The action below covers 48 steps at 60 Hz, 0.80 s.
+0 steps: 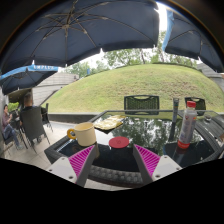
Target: Pour water
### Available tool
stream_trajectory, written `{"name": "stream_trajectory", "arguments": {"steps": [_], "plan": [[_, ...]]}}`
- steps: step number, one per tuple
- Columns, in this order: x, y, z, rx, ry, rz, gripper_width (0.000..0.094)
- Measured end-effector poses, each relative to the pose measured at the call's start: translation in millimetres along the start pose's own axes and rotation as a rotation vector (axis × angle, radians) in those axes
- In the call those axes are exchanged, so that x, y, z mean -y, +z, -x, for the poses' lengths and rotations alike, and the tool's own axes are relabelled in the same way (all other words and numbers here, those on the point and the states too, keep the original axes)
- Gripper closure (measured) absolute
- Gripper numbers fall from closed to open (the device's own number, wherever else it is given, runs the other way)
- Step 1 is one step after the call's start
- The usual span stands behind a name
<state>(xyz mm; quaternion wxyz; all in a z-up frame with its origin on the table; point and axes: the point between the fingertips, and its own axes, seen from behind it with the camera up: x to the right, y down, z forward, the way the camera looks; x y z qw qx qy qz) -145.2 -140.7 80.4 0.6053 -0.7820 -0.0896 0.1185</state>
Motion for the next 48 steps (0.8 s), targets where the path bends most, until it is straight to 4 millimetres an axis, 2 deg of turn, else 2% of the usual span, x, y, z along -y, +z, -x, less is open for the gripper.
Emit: {"name": "stream_trajectory", "arguments": {"steps": [10, 15, 18, 24, 30, 34, 38, 44, 48], "plan": [[4, -3, -20, -0.036, -0.043, -0.022, 0.0151], [12, -16, -47, -0.06, -0.064, -0.017, 0.0152], [20, -23, -73, -0.1, -0.072, -0.027, 0.0151], [35, -33, -140, -0.214, -0.08, -0.056, 0.0153], [47, -29, -204, -0.331, -0.064, -0.077, 0.0148], [58, -18, -240, -0.382, -0.045, -0.108, 0.0156], [66, 2, -268, -0.401, -0.041, -0.132, 0.0156], [65, 50, -287, -0.352, -0.052, -0.132, 0.0158], [66, 72, -299, -0.348, -0.067, -0.129, 0.016]]}}
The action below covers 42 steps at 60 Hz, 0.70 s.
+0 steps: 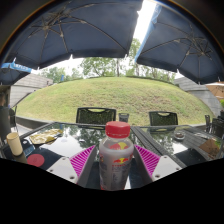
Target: Pour water
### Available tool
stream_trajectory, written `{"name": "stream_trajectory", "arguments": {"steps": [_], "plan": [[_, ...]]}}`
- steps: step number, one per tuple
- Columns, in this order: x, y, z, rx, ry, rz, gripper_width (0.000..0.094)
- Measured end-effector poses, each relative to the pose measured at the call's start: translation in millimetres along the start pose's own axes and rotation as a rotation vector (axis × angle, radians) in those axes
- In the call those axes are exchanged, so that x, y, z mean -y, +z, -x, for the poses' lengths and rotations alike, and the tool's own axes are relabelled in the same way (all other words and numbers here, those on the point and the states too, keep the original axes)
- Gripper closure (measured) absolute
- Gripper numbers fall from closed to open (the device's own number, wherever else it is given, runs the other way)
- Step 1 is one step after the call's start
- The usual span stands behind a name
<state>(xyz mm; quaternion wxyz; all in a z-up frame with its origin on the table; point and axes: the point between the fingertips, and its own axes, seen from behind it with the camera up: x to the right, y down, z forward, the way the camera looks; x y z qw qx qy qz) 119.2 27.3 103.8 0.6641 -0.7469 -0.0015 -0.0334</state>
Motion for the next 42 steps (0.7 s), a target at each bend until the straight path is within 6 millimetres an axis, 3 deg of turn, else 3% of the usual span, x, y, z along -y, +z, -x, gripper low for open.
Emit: {"name": "stream_trajectory", "arguments": {"steps": [4, 6, 18, 22, 28, 34, 42], "plan": [[2, 13, -4, -0.005, -0.019, -0.013, 0.0225], [4, 17, -5, -0.006, -0.022, -0.023, 0.0406], [8, 13, -11, -0.019, 0.063, -0.069, 0.0555], [7, 14, -19, -0.047, 0.052, -0.068, 0.057], [12, 11, -11, -0.06, 0.004, -0.064, 0.0571], [47, -1, 21, -0.059, -0.159, -0.1, 0.057], [114, -13, 122, -0.039, -0.527, -0.197, 0.057]]}}
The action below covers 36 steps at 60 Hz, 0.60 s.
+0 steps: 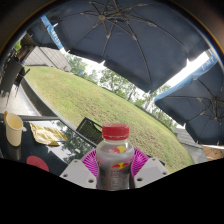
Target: Pour water
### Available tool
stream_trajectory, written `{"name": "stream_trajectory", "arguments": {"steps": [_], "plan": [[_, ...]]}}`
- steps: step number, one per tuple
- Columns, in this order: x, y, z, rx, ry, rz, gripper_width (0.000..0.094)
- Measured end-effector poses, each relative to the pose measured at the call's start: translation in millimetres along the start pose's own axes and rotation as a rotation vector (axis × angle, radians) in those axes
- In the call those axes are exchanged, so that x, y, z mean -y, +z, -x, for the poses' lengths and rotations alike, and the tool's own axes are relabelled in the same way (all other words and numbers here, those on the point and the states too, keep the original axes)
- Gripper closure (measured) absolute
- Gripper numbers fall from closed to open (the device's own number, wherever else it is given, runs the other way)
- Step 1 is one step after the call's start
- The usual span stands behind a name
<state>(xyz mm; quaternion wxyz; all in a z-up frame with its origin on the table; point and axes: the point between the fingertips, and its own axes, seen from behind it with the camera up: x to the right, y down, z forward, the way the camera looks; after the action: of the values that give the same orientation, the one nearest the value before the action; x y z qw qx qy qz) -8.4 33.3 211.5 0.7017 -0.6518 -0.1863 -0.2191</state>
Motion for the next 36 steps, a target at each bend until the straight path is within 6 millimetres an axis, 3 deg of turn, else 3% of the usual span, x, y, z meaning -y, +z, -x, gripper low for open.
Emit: {"name": "stream_trajectory", "arguments": {"steps": [8, 9, 15, 17, 24, 31, 32, 33, 36], "plan": [[86, 12, 101, 0.025, -0.469, -0.126, 0.0568], [92, 16, 107, 0.03, -0.53, -0.138, 0.0569], [101, 25, 196, 0.057, -0.934, -0.195, 0.057], [105, 29, 203, 0.058, -1.055, -0.223, 0.0571], [95, 38, 258, 0.019, -1.468, -0.317, 0.057], [81, 46, 256, 0.003, -1.705, -0.337, 0.0574], [78, 48, 270, 0.001, -1.725, -0.342, 0.0573], [78, 41, 262, 0.003, -1.729, -0.345, 0.0572], [76, 47, 259, 0.003, -1.739, -0.339, 0.0571]]}}
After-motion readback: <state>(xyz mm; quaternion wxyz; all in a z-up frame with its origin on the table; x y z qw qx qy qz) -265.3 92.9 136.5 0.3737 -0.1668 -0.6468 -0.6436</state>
